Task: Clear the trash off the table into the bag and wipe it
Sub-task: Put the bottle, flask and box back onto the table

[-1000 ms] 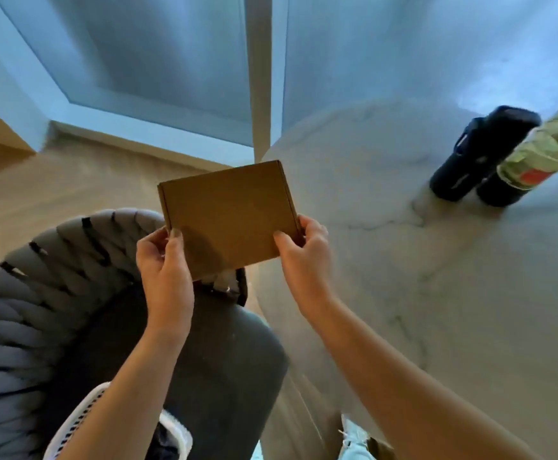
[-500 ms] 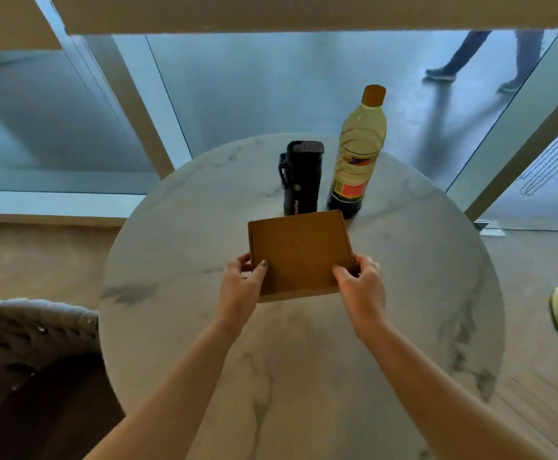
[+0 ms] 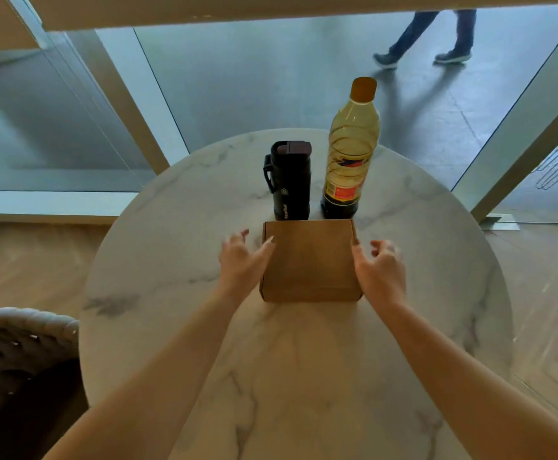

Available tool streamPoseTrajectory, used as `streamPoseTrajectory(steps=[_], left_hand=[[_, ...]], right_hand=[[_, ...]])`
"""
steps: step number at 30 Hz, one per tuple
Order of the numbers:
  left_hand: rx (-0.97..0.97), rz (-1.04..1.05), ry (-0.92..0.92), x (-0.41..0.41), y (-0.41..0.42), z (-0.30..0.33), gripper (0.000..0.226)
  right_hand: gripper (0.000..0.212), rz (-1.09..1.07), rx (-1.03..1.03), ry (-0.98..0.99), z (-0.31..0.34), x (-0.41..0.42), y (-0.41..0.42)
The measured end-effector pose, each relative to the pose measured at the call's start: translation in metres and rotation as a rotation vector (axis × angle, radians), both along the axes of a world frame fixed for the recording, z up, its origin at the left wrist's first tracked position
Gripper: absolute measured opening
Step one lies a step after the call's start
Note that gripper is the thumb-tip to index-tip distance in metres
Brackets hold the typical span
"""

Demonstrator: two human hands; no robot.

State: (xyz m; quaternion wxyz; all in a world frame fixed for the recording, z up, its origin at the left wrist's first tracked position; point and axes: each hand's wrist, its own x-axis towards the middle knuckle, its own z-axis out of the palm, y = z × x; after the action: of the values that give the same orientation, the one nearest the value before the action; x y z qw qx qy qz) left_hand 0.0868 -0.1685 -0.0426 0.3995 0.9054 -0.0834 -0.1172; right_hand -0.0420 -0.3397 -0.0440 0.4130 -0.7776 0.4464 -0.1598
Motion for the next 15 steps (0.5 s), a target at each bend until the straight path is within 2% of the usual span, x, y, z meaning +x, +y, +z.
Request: streamPoseTrajectory(steps=[3, 5, 8, 10, 15], left_hand=[[-0.049, -0.105, -0.346, 0.030, -0.018, 0.040, 0.080], [-0.025, -0.228, -0.459, 0.052, -0.038, 0.058, 0.093], [0.076, -0.343, -0.431, 0.070, -0.067, 0.069, 0.106], [0.098, -0.367, -0.378, 0.074, -0.079, 0.067, 0.106], [-0.099, -0.378, -0.349, 0.087, -0.081, 0.059, 0.083]], right_hand=[[0.067, 0.067, -0.057, -0.065, 0.016, 0.033, -0.028], [0.080, 0.119, -0.035, -0.110, 0.030, 0.056, -0.044], [0.102, 0.121, 0.055, -0.168, 0.045, 0.089, -0.065], [0.107, 0.127, 0.075, -0.212, 0.049, 0.104, -0.072], [0.080, 0.073, 0.125, -0.317, 0.050, 0.119, -0.061]])
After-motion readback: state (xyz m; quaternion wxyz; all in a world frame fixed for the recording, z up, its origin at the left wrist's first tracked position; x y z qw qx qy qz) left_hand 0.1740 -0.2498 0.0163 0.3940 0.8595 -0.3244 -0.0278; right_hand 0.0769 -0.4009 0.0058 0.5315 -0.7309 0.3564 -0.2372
